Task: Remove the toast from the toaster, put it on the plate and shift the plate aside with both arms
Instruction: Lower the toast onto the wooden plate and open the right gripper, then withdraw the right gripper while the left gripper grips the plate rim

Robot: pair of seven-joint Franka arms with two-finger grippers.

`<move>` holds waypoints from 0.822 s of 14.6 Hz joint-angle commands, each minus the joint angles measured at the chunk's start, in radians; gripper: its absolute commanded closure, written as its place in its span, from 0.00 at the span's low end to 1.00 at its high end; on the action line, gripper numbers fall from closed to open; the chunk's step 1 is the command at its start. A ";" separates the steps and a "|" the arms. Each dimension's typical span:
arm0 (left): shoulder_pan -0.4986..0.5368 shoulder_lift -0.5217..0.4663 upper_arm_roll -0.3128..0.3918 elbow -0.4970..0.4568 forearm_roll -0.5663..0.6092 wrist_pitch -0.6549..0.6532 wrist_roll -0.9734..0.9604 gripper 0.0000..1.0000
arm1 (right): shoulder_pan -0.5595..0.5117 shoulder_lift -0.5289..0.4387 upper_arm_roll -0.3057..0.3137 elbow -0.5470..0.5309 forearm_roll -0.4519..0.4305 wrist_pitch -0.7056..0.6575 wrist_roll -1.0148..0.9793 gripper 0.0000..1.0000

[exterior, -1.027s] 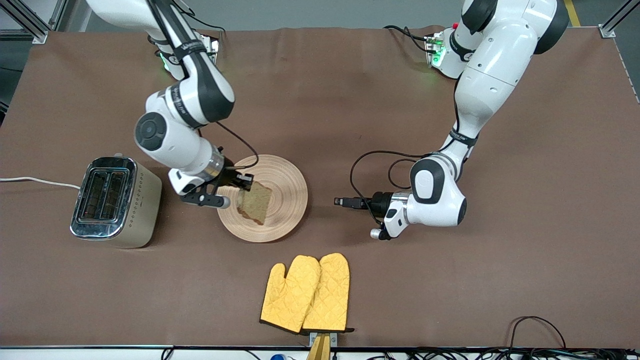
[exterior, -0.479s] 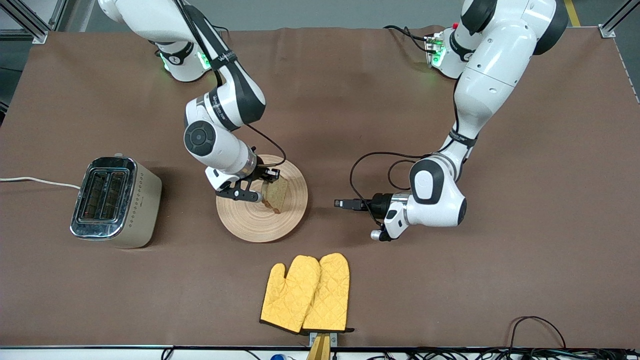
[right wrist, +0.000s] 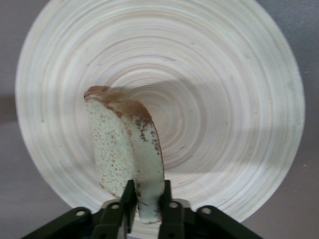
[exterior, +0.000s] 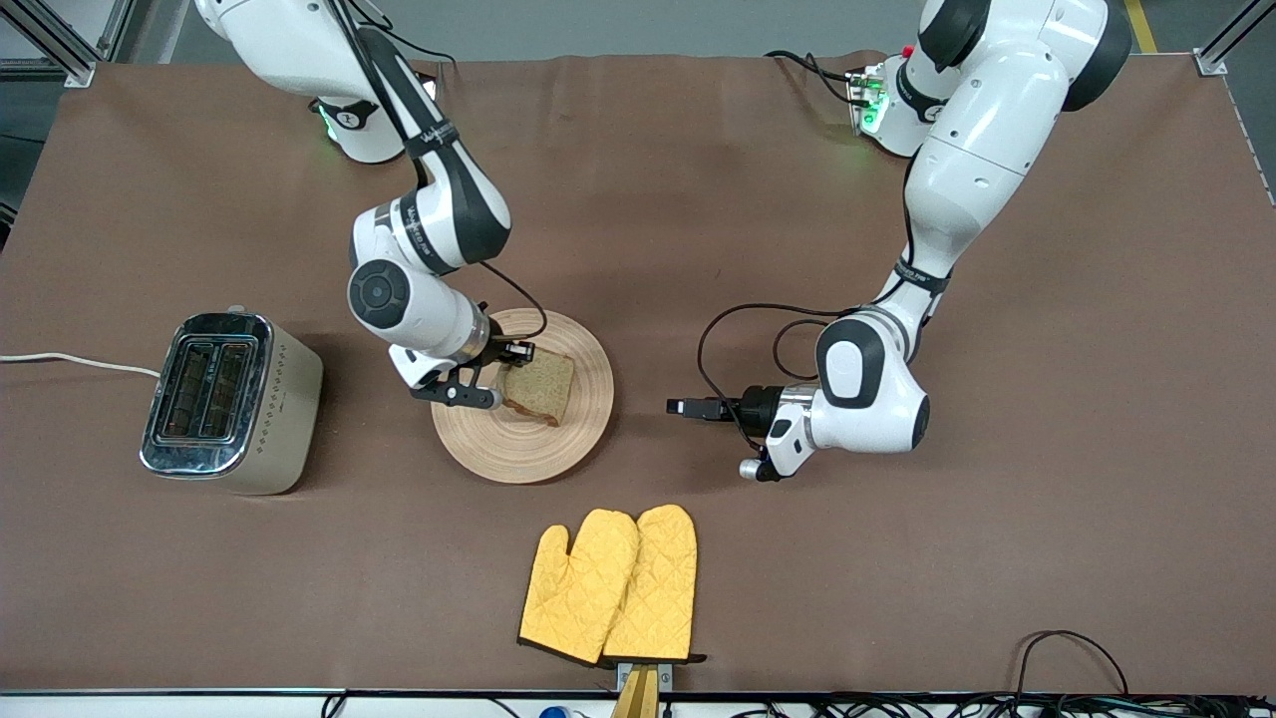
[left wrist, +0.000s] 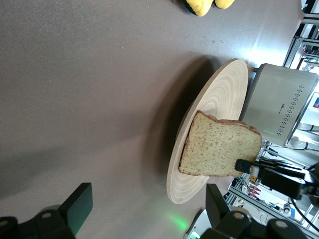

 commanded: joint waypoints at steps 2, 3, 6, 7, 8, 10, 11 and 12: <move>-0.062 0.011 0.004 0.031 -0.072 0.035 0.018 0.00 | -0.010 -0.015 0.007 -0.024 -0.006 -0.006 -0.006 0.00; -0.083 0.017 0.002 0.039 -0.088 0.056 0.016 0.00 | -0.013 -0.021 -0.018 -0.021 -0.008 -0.024 -0.009 0.00; -0.131 0.051 0.004 0.073 -0.109 0.108 0.018 0.00 | -0.013 -0.075 -0.108 0.007 -0.029 -0.121 -0.014 0.00; -0.145 0.066 0.004 0.088 -0.111 0.127 0.016 0.00 | -0.013 -0.081 -0.142 0.054 -0.038 -0.197 -0.016 0.00; -0.162 0.078 0.004 0.099 -0.120 0.150 0.016 0.00 | -0.013 -0.081 -0.177 0.111 -0.058 -0.283 -0.016 0.00; -0.194 0.100 0.004 0.119 -0.142 0.187 0.018 0.00 | -0.019 -0.075 -0.240 0.226 -0.101 -0.424 -0.020 0.00; -0.208 0.111 0.004 0.130 -0.149 0.208 0.018 0.00 | -0.028 -0.080 -0.258 0.269 -0.130 -0.479 -0.038 0.00; -0.220 0.118 0.002 0.139 -0.155 0.222 0.018 0.00 | -0.036 -0.090 -0.272 0.293 -0.150 -0.501 -0.063 0.00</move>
